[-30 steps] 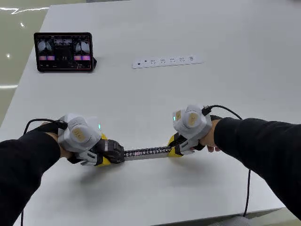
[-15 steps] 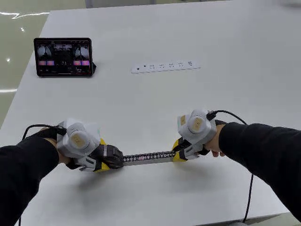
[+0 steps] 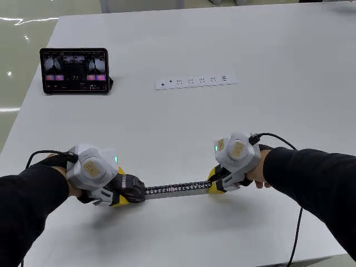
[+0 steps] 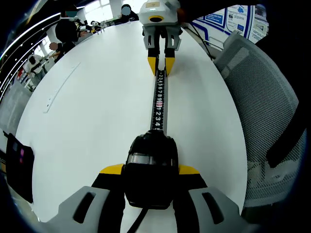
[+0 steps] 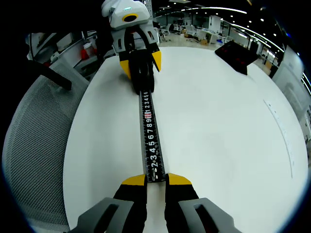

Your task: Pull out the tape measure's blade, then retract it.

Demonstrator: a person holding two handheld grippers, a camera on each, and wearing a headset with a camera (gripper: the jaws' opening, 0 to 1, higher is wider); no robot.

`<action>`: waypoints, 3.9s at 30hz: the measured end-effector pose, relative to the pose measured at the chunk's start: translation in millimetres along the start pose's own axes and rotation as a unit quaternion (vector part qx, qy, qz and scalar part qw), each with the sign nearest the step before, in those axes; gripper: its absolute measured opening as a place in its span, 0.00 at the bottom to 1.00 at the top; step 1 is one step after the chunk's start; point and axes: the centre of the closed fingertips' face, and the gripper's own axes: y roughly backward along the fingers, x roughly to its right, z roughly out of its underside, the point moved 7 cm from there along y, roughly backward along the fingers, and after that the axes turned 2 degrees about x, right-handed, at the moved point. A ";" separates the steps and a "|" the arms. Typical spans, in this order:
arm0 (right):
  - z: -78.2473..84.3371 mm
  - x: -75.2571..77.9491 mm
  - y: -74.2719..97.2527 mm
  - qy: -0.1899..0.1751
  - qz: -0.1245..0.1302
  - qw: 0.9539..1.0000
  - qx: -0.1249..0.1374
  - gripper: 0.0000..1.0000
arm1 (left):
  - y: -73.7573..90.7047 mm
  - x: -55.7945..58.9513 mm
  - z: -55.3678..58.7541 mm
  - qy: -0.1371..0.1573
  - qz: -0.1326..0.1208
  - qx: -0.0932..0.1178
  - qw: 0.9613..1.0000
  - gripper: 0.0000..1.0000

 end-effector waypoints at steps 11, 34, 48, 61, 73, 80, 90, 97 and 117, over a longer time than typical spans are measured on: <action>5.1 1.0 4.0 -0.005 0.001 1.000 0.000 0.09 | -0.2 -0.2 -0.2 -0.001 -0.001 -0.001 1.000 0.33; 20.2 3.3 14.3 -0.011 0.001 1.000 -0.001 0.09 | -0.4 0.2 0.0 -0.001 -0.002 -0.002 1.000 0.33; 28.4 3.7 20.0 -0.017 0.002 1.000 -0.004 0.09 | -0.1 0.1 -0.3 0.001 -0.002 -0.001 1.000 0.33; 35.2 4.5 24.9 -0.021 0.005 1.000 -0.009 0.09 | -0.1 0.4 -0.3 -0.001 -0.002 0.000 1.000 0.33; 42.2 5.8 29.4 -0.026 0.007 1.000 -0.012 0.09 | 0.6 0.8 -1.2 0.000 -0.002 0.003 1.000 0.33; 45.4 5.5 32.9 -0.029 0.008 0.999 -0.012 0.09 | 0.5 0.7 -1.0 0.001 -0.002 0.004 1.000 0.33; 51.7 6.5 36.9 -0.032 0.010 0.999 -0.015 0.09 | 0.5 0.8 -1.3 0.001 -0.003 0.003 1.000 0.33; 54.7 6.7 38.7 -0.034 0.012 0.999 -0.014 0.09 | 0.9 1.6 -2.1 0.002 -0.003 0.003 1.000 0.33; 54.5 7.2 38.5 -0.025 0.009 0.999 -0.022 0.10 | -0.2 0.2 -0.7 0.003 -0.005 0.005 1.000 0.33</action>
